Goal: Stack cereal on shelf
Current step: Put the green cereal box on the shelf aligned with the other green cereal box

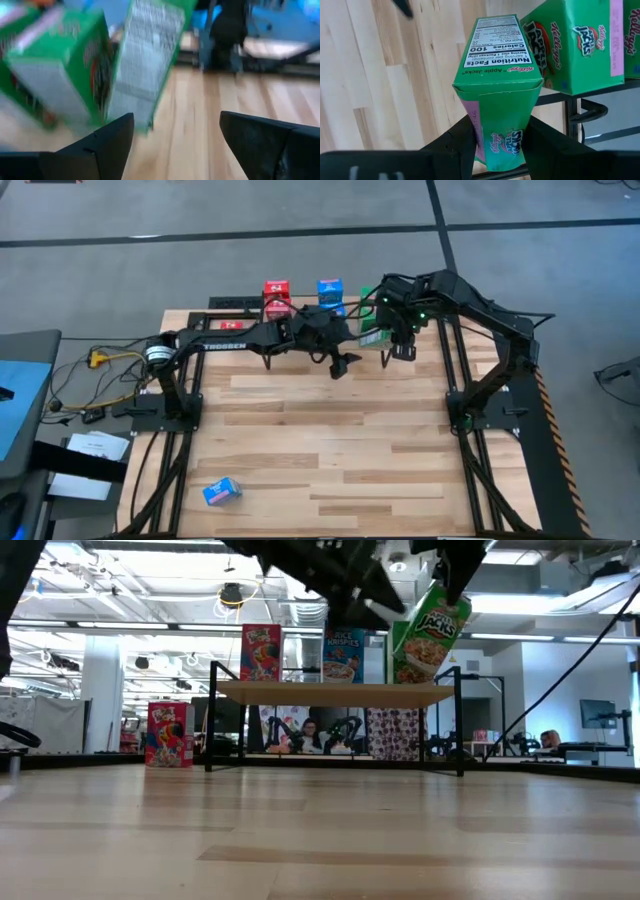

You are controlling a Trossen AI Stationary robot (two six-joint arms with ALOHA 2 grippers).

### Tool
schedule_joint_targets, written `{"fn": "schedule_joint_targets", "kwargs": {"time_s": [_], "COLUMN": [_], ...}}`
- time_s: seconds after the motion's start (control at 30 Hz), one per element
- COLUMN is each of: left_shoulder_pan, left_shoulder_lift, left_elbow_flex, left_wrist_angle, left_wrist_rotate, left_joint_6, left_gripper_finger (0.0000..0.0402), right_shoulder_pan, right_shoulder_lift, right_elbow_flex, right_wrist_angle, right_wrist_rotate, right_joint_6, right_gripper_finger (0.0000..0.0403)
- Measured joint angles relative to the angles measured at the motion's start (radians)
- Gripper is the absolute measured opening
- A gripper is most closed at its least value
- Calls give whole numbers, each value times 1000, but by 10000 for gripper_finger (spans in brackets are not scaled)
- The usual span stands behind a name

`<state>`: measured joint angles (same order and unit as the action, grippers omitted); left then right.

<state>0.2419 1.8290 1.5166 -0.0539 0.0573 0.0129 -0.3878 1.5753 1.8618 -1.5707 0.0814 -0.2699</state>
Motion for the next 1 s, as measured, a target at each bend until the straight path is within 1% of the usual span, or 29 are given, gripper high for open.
{"fn": "schedule_joint_targets", "kwargs": {"time_s": [0.17,0.47,0.57,0.67,0.83,1.0], "left_shoulder_pan": [5,18,25,25,25,17], "left_shoulder_lift": [29,55,56,56,56,56], "left_elbow_flex": [-2,0,-2,-2,-2,-2], "left_wrist_angle": [5,38,38,36,55,54], "left_wrist_rotate": [40,44,59,60,61,61], "left_joint_6": [-20,0,-10,-4,-19,-24], "left_gripper_finger": [286,286,286,286,286,286], "right_shoulder_pan": [0,0,0,0,0,0], "right_shoulder_lift": [0,0,0,0,0,0], "right_elbow_flex": [0,0,0,0,0,0], "right_wrist_angle": [-1,-1,0,0,0,0], "right_wrist_rotate": [0,0,0,23,28,30], "right_joint_6": [0,0,-1,-1,-2,-44], "right_gripper_finger": [159,159,159,159,159,159]}}
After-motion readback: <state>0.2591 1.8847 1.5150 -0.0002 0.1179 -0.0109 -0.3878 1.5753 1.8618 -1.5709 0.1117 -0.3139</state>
